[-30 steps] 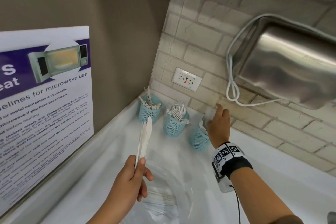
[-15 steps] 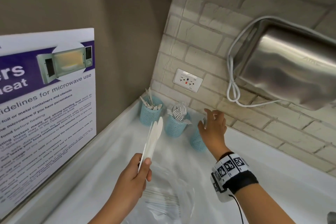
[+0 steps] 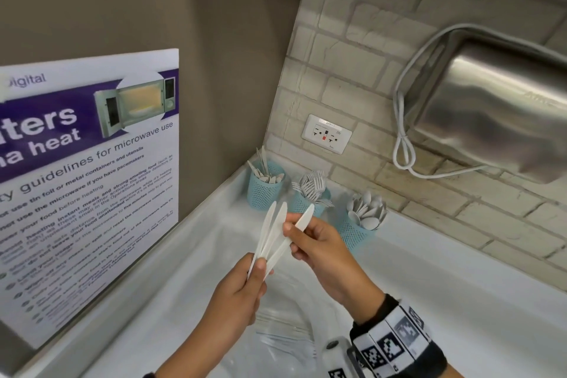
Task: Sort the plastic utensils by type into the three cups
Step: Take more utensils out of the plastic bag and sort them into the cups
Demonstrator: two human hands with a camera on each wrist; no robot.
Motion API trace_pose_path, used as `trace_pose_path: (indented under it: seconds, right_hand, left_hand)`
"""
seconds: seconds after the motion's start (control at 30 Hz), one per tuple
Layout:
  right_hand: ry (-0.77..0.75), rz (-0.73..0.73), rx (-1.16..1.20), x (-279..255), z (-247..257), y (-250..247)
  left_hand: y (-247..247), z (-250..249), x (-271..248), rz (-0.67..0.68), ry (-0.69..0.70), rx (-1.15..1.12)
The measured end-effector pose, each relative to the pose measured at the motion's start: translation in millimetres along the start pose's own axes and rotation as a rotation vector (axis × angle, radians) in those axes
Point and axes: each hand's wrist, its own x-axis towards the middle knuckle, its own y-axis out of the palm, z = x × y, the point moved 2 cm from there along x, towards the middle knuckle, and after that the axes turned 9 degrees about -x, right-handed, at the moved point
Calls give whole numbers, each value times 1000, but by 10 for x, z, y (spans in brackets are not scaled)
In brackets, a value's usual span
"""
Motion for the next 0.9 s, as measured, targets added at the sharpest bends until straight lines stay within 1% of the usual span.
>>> trace_pose_path:
  seconds: [0.1, 0.2, 0.33, 0.4, 0.53, 0.67, 0.9]
  right_hand:
    - [35, 40, 26, 6, 6, -5]
    - [73, 125, 10, -22, 26, 34]
    - [98, 276, -38, -69, 42, 114]
    - [103, 306, -54, -82, 65, 138]
    - [83, 219, -25, -55, 84, 129]
    - [105, 163, 35, -33, 55, 83]
    - [89, 63, 17, -27, 45, 38]
  left_hand:
    - [-8, -12, -12, 26, -1, 5]
    - [-5, -22, -25, 70, 4, 43]
    - [23, -23, -74, 132, -59, 59]
    - [31, -32, -104, 136, -72, 56]
    - [12, -98, -120, 83, -3, 29]
    - [-26, -126, -96, 31, 17, 5]
    - [-18, -110, -75, 56, 51, 31]
